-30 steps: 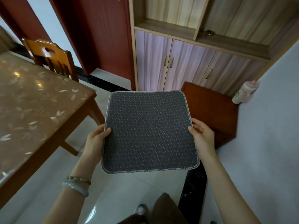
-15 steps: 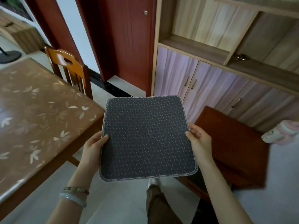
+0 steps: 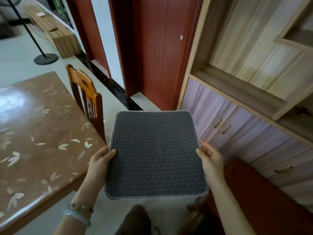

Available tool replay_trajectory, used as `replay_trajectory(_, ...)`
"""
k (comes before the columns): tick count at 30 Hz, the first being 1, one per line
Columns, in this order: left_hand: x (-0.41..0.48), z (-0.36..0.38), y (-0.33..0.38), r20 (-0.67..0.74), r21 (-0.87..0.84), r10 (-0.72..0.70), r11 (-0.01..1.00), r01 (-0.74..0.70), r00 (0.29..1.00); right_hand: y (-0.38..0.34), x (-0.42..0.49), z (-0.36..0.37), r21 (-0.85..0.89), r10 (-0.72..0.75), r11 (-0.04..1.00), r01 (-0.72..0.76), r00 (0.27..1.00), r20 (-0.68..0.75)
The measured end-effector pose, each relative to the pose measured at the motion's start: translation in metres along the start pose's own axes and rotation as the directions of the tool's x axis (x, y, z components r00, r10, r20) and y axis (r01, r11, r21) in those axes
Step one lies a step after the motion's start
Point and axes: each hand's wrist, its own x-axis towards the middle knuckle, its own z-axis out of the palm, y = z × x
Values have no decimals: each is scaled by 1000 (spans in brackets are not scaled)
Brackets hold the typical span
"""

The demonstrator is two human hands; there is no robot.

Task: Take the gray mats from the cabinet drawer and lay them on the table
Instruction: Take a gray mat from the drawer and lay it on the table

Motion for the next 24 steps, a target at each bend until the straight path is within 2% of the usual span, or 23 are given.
replay_trajectory(8,111,23,40,-19,-7,1,1000,-1,1000,-25,128,54,16,-51,999,50,998,48)
replay_trajectory(16,235,46,108,-103,-23,30,999,-32,994,-76,276,129,-14,-63,998,65,993,102)
replay_trajectory(24,328,50,160,-203,-76,35,996,-52,979,-121,380,199,-43,-95,994,105,978,184)
